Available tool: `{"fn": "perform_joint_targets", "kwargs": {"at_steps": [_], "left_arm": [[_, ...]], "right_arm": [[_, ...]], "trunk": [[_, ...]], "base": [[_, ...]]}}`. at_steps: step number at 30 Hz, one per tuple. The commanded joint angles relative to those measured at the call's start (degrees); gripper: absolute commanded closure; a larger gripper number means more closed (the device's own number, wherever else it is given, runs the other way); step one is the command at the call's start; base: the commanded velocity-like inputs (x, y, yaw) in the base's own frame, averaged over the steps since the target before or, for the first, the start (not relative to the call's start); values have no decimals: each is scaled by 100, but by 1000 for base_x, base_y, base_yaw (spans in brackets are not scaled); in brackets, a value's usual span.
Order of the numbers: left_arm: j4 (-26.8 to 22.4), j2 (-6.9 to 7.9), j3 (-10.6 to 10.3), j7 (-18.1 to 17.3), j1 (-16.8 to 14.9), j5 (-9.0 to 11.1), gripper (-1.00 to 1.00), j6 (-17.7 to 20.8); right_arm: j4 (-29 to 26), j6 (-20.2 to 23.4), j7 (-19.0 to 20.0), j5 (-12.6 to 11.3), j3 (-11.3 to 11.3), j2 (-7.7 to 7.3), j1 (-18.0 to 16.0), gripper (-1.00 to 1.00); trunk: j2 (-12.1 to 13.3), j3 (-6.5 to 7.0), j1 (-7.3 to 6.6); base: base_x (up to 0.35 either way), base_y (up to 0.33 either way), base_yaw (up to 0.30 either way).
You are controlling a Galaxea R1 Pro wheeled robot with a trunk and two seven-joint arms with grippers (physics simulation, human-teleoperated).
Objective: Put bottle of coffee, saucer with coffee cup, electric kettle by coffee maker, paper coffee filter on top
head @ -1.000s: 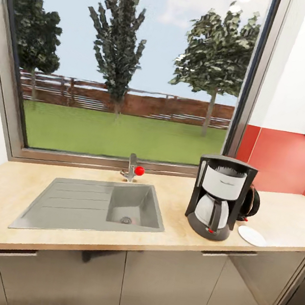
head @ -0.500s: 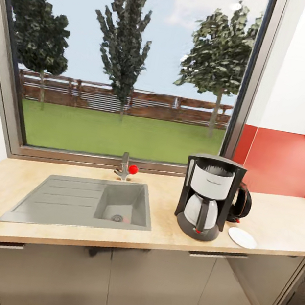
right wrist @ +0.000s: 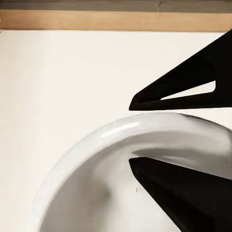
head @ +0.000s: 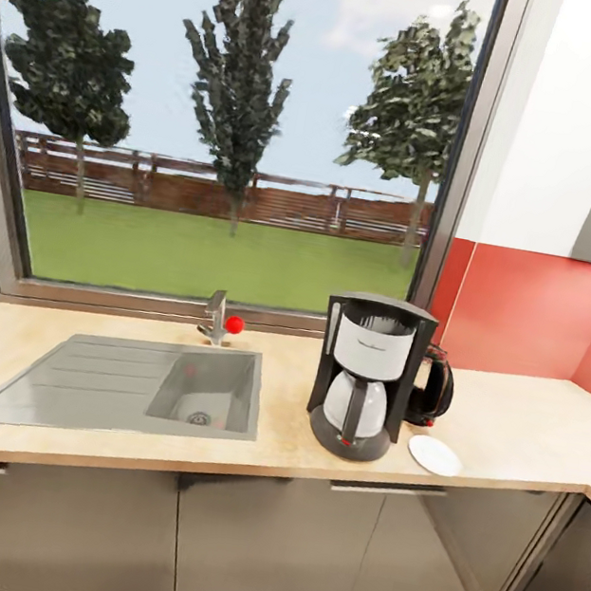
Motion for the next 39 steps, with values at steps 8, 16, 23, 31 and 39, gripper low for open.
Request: {"fn": "perform_joint_targets", "kwargs": {"at_steps": [8,16,23,31,39], "left_arm": [[-7,-7,-49,10,1,52,-100,-17],[-7,-24,-56,10,1,52,-100,-19],[-7,-27,-57,10,1,52,-100,-19],[-7,-28,-57,10,1,48,-100,-24],[-7,-27,-57,10,1,49,-100,-26]], "right_arm": [[18,-32,7,26,2,-1,-10,100],[17,-33,7,26,2,-2,-10,100],[16,-40,7,26,2,-2,-10,100],[16,-40,7,26,2,4,-10,100],[15,-40,7,26,2,-1,-10,100]], "trunk": [[-8,-9,2],[-8,-9,2],[-8,-9,2],[-8,-9,2],[-8,-9,2]], "base": [[-18,-301,233],[-110,-304,131],[-168,-298,7],[-188,-289,64],[-182,-273,143]]}}
